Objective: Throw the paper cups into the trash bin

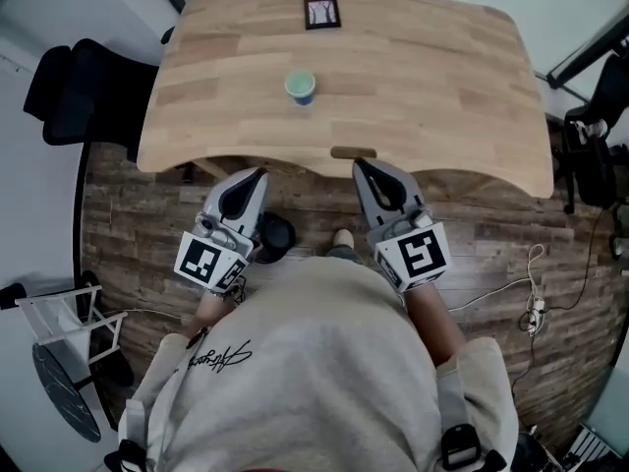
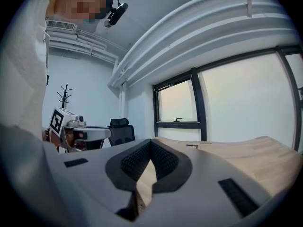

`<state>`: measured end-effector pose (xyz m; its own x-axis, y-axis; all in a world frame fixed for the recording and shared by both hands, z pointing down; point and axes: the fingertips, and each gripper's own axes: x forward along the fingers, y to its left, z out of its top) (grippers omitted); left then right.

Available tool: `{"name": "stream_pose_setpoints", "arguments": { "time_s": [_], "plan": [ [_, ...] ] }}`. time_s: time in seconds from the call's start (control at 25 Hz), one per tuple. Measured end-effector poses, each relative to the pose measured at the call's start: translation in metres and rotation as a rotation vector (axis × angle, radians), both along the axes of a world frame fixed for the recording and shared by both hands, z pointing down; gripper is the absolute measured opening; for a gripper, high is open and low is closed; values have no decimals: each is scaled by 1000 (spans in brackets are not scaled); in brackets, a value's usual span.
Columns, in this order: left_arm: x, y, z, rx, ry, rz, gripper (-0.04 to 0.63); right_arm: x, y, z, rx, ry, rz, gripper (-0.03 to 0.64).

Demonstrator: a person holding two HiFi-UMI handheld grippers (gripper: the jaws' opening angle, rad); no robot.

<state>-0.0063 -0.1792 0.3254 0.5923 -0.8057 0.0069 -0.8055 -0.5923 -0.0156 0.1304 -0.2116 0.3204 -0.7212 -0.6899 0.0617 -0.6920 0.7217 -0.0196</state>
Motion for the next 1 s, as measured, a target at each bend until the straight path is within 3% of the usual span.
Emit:
{"name": "stream_pose_setpoints", "arguments": {
  "time_s": [0.6,1.0],
  "plan": [
    [-1,-61,8,-5,-34,-117,2,-9,-77,21,-30,-7,-111,8],
    [-17,-70,9,-19,-12,-90,2,-25,-77,12,-23,-27,-91,8]
  ]
}}
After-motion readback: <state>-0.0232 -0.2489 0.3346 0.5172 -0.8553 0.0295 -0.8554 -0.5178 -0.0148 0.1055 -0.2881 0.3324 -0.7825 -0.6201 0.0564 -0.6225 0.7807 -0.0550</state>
